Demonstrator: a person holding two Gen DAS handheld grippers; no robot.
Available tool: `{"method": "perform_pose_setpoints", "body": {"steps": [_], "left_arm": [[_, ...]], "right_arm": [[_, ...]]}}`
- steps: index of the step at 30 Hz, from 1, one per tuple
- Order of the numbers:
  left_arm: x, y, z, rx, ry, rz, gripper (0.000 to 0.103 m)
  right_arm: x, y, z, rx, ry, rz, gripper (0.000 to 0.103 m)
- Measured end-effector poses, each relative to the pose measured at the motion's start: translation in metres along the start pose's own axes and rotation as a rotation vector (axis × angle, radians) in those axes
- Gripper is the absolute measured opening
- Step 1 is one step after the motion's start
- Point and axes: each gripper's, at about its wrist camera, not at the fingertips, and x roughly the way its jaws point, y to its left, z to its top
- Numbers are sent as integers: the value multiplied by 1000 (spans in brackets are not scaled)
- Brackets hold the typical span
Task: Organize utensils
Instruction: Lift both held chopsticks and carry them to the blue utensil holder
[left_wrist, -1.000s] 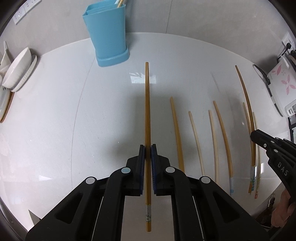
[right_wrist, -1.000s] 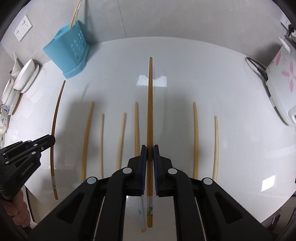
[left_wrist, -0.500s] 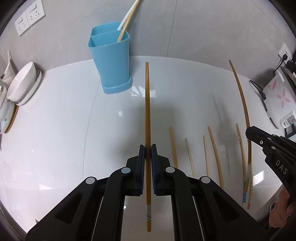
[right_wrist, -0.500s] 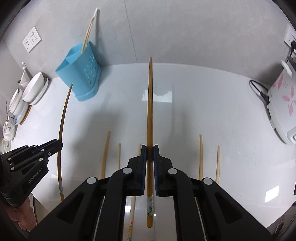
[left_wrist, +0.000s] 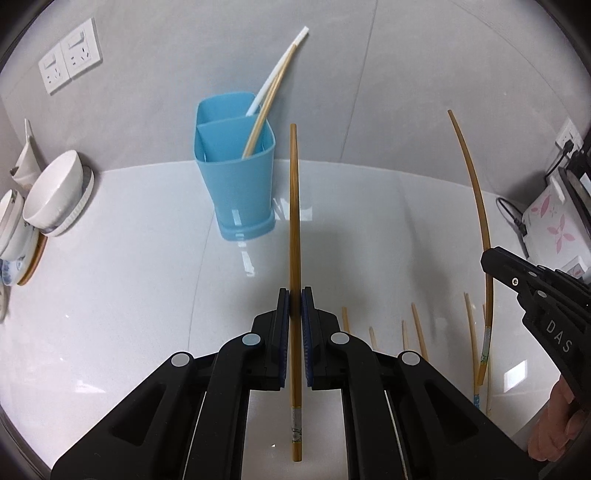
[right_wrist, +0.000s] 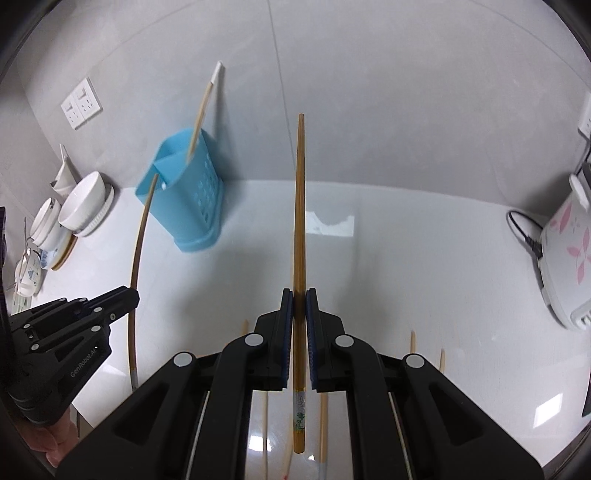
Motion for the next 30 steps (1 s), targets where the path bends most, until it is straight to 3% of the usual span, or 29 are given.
{"method": "perform_pose_setpoints", "body": {"steps": [14,30], "left_arm": [[-17,21,42,-34,-96,11,6],[-40,41,85,-94,-262,-49,6]], "right_arm": [[-8,25,38,-24,-93,32,6],[-9,52,77,-44,-188,86,6]]}}
